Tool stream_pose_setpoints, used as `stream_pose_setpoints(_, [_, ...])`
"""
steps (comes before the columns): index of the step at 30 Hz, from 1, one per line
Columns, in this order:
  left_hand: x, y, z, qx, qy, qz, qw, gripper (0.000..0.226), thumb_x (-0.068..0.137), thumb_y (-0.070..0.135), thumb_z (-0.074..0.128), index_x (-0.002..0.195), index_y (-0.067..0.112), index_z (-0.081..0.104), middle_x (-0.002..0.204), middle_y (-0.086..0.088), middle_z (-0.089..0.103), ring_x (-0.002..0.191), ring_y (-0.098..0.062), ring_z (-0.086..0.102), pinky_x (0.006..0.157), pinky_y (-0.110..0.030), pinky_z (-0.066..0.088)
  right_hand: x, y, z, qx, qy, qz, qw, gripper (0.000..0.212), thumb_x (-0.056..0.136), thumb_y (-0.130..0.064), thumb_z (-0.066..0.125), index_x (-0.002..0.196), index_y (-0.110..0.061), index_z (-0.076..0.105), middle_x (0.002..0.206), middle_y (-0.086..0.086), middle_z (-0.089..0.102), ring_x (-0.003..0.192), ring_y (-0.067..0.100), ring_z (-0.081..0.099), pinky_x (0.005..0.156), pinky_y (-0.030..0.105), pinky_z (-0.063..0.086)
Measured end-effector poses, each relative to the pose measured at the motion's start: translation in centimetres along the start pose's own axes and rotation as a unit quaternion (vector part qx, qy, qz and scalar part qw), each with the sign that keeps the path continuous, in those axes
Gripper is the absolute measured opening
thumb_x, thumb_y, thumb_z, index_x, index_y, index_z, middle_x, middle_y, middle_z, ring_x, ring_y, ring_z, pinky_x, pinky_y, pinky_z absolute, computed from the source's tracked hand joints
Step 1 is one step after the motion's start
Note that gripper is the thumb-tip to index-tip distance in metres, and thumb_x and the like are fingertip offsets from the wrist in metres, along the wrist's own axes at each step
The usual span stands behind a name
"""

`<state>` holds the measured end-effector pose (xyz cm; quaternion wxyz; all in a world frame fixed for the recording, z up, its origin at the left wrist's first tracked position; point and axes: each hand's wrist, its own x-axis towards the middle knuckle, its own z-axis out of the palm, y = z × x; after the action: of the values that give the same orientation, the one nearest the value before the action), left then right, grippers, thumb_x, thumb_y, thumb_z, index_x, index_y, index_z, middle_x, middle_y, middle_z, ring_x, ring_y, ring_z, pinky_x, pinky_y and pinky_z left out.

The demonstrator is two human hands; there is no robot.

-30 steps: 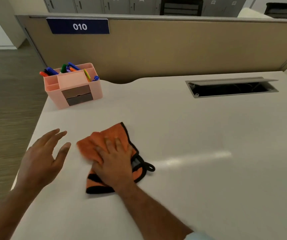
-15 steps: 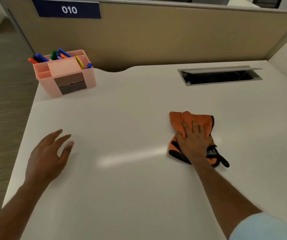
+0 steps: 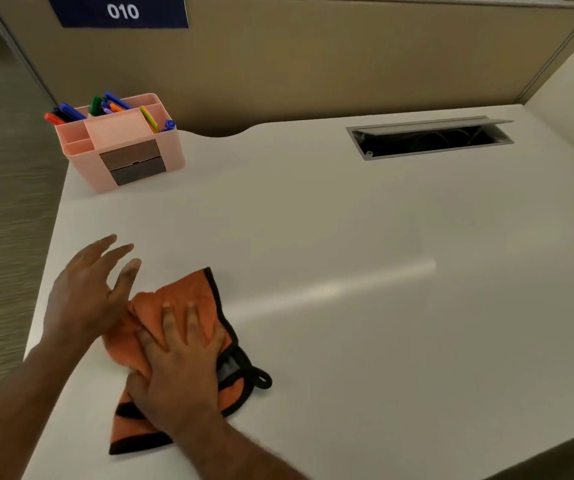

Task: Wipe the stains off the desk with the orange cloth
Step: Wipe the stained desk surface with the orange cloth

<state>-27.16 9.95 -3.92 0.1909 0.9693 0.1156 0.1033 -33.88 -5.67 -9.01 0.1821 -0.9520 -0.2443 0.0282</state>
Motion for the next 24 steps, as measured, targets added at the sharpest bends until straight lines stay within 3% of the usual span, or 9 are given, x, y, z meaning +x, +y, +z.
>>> stream_pose_setpoints(3, [0.1, -0.1, 0.2, 0.001, -0.008, 0.009, 1.000, 0.051, 0.094, 0.048, 0.041, 0.131, 0.018, 0.058, 0.147, -0.009, 0.048, 0.136, -0.032, 0.042, 0.103, -0.057, 0.040, 0.0, 2.7, -0.9, 0.009, 0.024, -0.006, 1.000, 0.052, 0.086, -0.053, 0.045, 0.136, -0.038, 0.044, 0.155, 0.001, 0.034, 0.146, 0.033, 0.022, 0.105, 0.071, 0.023])
stream_pose_setpoints(9, [-0.2, 1.9, 1.5, -0.006, -0.031, 0.009, 0.999, 0.050, 0.094, 0.045, 0.044, 0.134, 0.017, 0.055, 0.148, -0.008, 0.047, 0.136, -0.031, 0.043, 0.104, -0.055, 0.041, 0.1, 13.8, -5.3, -0.035, 0.057, 0.090, 0.994, 0.051, 0.083, -0.054, 0.046, 0.132, -0.040, 0.052, 0.150, -0.001, 0.043, 0.140, 0.031, 0.035, 0.095, 0.060, 0.035])
stream_pose_setpoints(16, [-0.8, 5.8, 3.8, -0.021, -0.045, 0.027, 0.998, 0.061, 0.090, 0.058, 0.034, 0.132, 0.021, 0.056, 0.147, -0.004, 0.048, 0.135, -0.027, 0.045, 0.104, -0.051, 0.043, -0.6, 27.3, -11.0, -0.113, 0.059, 0.191, 0.973, 0.053, 0.085, -0.056, 0.042, 0.134, -0.037, 0.053, 0.149, 0.002, 0.046, 0.135, 0.033, 0.042, 0.094, 0.056, 0.035])
stream_pose_setpoints(24, [1.0, 6.6, 4.5, -0.014, -0.030, -0.011, 0.999, 0.067, 0.088, 0.064, 0.032, 0.132, 0.021, 0.056, 0.146, -0.003, 0.050, 0.135, -0.024, 0.046, 0.107, -0.047, 0.041, 3.2, 30.0, -11.4, -0.119, 0.073, 0.176, 0.974, 0.057, 0.086, -0.057, 0.036, 0.139, -0.038, 0.044, 0.148, 0.006, 0.046, 0.132, 0.037, 0.044, 0.091, 0.065, 0.036])
